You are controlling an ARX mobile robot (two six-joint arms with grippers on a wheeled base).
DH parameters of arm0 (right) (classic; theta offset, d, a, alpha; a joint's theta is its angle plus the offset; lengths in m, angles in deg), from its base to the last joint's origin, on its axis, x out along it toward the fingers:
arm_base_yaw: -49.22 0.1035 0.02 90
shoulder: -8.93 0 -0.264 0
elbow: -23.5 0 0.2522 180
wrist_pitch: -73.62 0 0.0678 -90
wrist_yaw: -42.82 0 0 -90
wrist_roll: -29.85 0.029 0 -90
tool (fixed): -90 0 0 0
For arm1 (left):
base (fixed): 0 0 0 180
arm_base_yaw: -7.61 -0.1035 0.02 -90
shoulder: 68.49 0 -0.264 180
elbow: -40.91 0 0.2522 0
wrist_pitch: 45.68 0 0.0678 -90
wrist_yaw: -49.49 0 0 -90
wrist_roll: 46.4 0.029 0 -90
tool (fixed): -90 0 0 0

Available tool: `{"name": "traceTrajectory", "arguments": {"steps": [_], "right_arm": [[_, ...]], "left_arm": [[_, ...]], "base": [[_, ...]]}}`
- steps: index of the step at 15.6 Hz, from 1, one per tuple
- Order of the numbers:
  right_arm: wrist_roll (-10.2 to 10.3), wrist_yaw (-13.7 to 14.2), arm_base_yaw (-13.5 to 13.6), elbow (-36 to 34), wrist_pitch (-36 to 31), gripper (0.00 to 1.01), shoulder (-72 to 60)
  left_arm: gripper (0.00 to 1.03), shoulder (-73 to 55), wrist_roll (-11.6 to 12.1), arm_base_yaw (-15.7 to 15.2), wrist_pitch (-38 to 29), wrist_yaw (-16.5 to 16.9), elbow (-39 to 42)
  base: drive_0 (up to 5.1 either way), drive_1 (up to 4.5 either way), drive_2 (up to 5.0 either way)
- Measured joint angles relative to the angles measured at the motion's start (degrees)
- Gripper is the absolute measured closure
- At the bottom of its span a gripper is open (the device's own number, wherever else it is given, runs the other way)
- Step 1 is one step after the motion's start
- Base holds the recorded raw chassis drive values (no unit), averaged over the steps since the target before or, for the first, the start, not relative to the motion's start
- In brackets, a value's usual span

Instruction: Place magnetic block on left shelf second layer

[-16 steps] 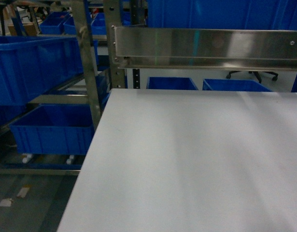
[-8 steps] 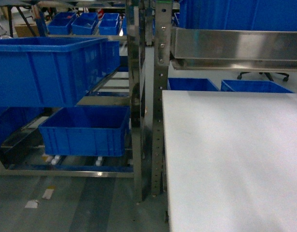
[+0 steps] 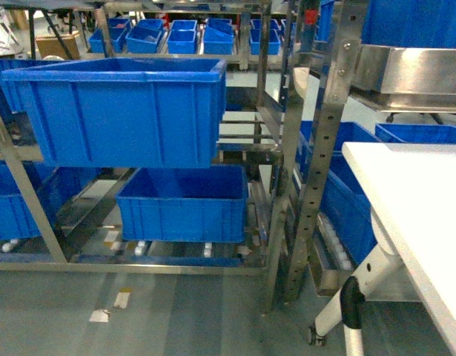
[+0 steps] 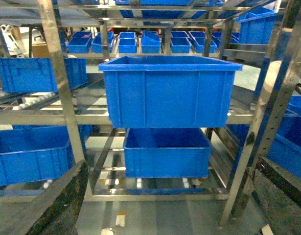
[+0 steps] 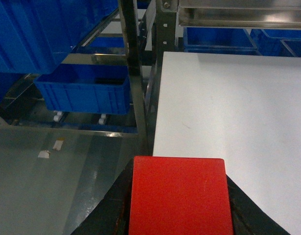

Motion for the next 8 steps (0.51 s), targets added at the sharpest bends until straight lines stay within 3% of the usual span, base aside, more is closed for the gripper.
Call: {"name": "traceTrajectory", "arguments": {"steps": [8], "right_arm": [[0.0, 0.0, 0.0, 0.0, 0.1, 0.68, 0.0]], "left_arm": [[0.05, 0.0, 0.0, 0.0, 0.0, -0.1, 0.0]], "base": [[-4.9, 2.52, 2.5]]}}
